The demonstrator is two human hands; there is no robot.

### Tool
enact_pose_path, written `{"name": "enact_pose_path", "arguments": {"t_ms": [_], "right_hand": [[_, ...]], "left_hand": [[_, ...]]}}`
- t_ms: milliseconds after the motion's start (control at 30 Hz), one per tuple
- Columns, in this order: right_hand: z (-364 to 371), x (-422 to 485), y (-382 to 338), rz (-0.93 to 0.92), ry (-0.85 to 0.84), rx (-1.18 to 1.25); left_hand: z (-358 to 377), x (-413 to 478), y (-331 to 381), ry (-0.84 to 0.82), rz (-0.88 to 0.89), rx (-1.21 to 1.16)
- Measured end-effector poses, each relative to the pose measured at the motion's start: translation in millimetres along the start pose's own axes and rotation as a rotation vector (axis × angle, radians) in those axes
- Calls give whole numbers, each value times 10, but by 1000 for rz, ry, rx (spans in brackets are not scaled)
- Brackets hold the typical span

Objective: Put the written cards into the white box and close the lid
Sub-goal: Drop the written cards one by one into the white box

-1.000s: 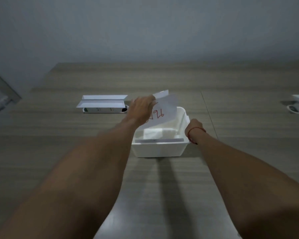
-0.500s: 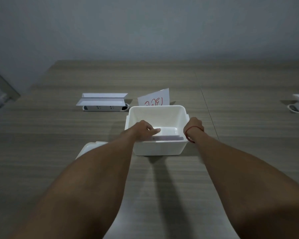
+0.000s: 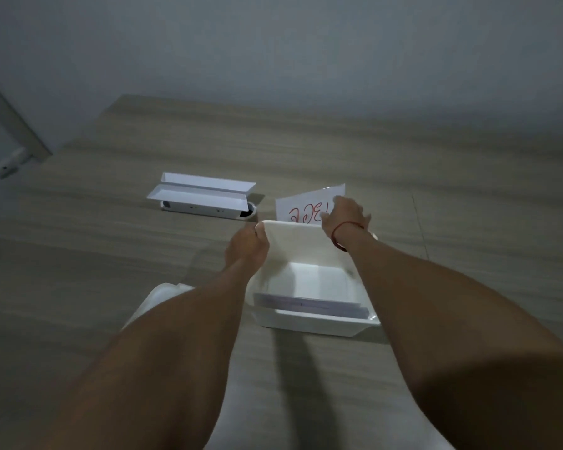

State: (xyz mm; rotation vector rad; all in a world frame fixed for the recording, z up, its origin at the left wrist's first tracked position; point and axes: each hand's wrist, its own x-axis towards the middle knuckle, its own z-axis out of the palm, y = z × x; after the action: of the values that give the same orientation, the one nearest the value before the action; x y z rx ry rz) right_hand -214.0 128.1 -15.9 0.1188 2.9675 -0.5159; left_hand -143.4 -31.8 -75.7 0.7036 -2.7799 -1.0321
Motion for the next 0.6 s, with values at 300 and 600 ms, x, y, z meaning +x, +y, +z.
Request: {"name": "enact_pose_path", "arguments": {"t_ms": [300, 600], "right_hand": [[433, 683, -283, -226, -98, -81], [375, 718, -190, -299, -29, -267]], "left_hand": [[72, 214, -87, -123, 1, -171], [74, 241, -41, -133, -25, -89]]}}
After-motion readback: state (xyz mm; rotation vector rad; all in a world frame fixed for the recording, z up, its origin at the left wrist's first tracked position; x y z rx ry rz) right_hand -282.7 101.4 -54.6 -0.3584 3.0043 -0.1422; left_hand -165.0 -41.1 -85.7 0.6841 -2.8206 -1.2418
